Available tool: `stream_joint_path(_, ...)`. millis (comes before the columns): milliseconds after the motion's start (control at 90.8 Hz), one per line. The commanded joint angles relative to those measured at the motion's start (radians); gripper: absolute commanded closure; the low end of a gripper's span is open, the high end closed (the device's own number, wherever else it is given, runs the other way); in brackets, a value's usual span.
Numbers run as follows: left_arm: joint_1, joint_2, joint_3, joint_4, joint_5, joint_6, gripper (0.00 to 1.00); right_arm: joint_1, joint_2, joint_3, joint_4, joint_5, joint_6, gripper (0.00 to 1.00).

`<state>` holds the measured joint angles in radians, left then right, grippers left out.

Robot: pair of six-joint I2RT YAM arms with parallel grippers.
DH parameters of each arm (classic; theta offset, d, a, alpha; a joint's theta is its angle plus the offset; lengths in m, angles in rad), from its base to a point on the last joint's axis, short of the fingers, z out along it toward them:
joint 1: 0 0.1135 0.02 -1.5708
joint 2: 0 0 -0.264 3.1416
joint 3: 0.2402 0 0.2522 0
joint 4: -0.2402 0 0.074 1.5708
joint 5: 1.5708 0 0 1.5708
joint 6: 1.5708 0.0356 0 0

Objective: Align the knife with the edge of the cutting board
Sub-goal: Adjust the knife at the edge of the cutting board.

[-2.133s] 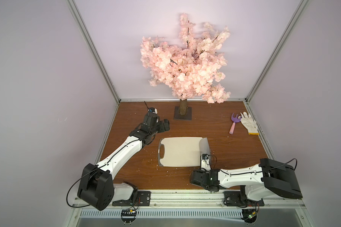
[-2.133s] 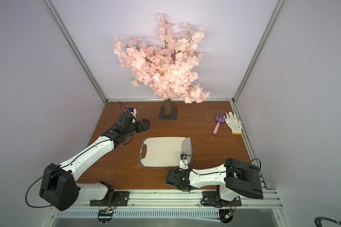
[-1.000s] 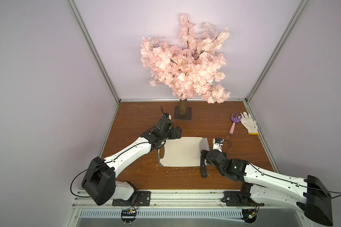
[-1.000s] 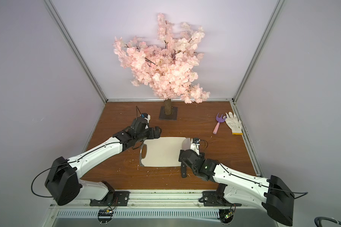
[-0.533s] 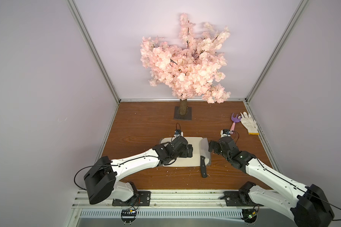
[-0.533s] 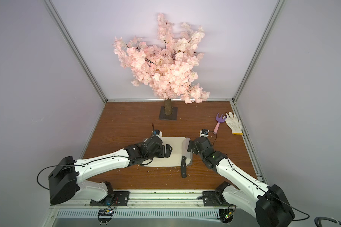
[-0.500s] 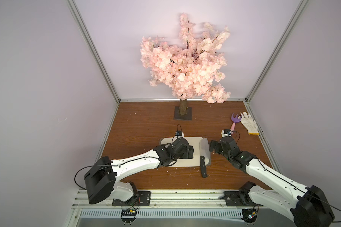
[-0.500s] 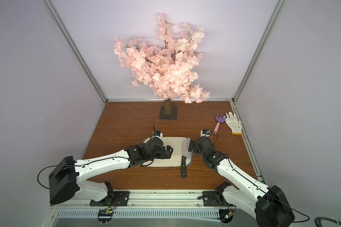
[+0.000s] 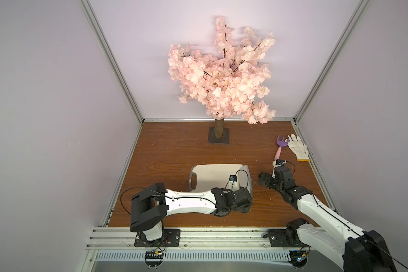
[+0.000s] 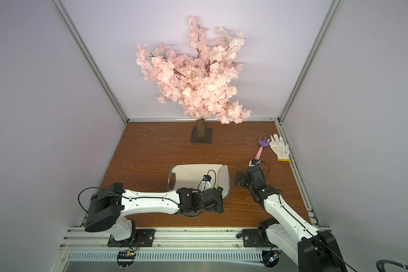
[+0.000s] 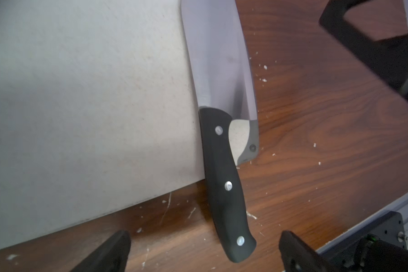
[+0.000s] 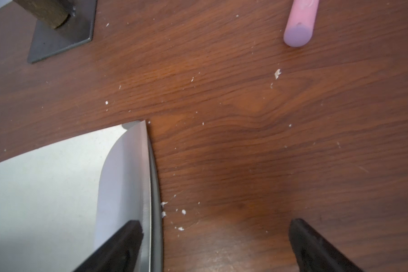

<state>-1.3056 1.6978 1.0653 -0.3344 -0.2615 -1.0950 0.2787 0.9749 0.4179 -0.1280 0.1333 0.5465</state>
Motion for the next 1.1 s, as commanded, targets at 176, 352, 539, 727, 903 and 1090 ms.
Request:
stream_joint_path(176,-0.019,0.088,0.079,-0.065,-0.003,-0.083,0.00,-0.180,-0.011,-0.052,0.116,-0.102,-0.050,0.01)
stream_joint_path(352,-0.019,0.139,0.115,-0.093,-0.003,-0.073,0.02,-0.250,-0.041,-0.094,0.159,-0.169,-0.048,0.01)
stream_joint_path(539,-0.018,0.203,0.166,-0.111,-0.005,-0.062,0.14,-0.269,-0.044,-0.107,0.173,-0.202,-0.051,0.01)
stream_joint_path(727,-0.018,0.264,0.225,-0.147,0.003,-0.057,0.27,-0.271,-0.055,-0.120,0.184,-0.218,-0.048,0.01)
stream_joint_path(903,-0.019,0.311,0.270,-0.194,0.004,-0.052,0.37,-0.274,-0.066,-0.129,0.190,-0.233,-0.046,0.01)
stream_joint_path(1090,-0.018,0.313,0.264,-0.196,0.006,-0.065,0.45,-0.277,-0.082,-0.131,0.185,-0.249,-0.046,0.01)
